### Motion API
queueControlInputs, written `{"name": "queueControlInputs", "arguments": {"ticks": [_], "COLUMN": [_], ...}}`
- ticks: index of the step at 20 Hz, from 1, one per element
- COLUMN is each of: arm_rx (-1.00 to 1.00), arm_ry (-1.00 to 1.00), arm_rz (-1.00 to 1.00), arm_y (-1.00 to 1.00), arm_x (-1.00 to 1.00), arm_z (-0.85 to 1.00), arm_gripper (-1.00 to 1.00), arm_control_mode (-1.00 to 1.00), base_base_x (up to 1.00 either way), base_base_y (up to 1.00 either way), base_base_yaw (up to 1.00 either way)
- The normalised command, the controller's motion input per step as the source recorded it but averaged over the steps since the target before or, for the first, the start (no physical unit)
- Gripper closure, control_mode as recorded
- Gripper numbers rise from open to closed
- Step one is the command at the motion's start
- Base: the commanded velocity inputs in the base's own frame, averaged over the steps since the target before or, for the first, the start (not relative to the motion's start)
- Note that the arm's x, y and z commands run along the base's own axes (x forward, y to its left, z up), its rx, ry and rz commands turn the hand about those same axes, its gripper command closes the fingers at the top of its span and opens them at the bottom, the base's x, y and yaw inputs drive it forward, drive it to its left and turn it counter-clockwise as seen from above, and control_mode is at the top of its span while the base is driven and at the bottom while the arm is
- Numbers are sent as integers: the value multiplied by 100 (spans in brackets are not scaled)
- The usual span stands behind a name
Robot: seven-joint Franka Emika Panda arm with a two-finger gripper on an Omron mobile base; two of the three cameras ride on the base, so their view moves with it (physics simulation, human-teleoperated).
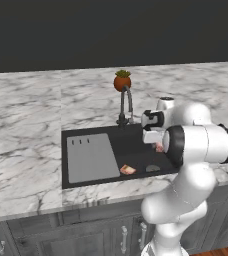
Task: Pick up the bar soap and bar soap from the sink, and place them back in the cabinet, and close the cabinet door.
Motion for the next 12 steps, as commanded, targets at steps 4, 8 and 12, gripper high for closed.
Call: {"name": "queueControlInputs", "arguments": {"ticks": [4, 8, 12], "arm_rx": [0, 0, -1], "arm_ry": [0, 0, 0], "arm_rz": [7, 4, 4], "arm_y": [8, 9, 9], "arm_x": [-29, -23, -29], "arm_z": [41, 28, 12], "arm_gripper": [100, 100, 100], "arm_control_mode": [-100, -100, -100], "base_base_x": [0, 0, 0], "base_base_y": [0, 0, 0], "base_base_yaw": [0, 0, 0]}}
